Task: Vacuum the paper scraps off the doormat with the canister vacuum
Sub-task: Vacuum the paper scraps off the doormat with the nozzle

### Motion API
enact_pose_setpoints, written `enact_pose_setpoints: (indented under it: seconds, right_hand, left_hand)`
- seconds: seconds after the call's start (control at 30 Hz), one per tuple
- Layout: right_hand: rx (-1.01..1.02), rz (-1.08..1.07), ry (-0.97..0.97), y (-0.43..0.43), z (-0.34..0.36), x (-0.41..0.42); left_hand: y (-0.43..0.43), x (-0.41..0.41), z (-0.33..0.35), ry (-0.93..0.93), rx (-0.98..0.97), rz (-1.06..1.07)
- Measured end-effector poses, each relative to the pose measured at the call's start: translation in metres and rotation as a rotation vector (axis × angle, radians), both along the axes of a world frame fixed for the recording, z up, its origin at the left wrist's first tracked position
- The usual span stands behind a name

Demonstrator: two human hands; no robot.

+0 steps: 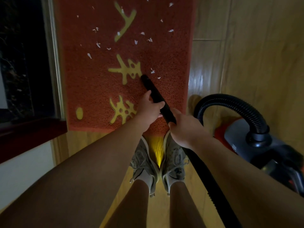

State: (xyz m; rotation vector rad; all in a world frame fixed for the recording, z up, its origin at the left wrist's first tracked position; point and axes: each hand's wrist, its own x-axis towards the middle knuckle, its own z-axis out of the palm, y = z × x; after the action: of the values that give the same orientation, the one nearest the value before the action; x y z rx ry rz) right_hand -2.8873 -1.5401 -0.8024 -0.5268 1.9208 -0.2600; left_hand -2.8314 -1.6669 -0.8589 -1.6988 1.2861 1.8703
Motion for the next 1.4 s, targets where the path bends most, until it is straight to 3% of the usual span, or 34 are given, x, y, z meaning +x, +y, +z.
enact_pose_setpoints:
  seconds: [0.83,1.4]
  right_hand:
    - [-0.031,-0.108,-0.004,0.038,-0.003,-0.003]
    - [-0.057,-0.125,-0.023,0.024,-0.005,-0.014]
  left_hand:
    - [0.033,-0.017,0.007,0.004,-0.003,-0.104]
    - [0.019,-0.027,0.004,-0.007,-0.015,-0.051]
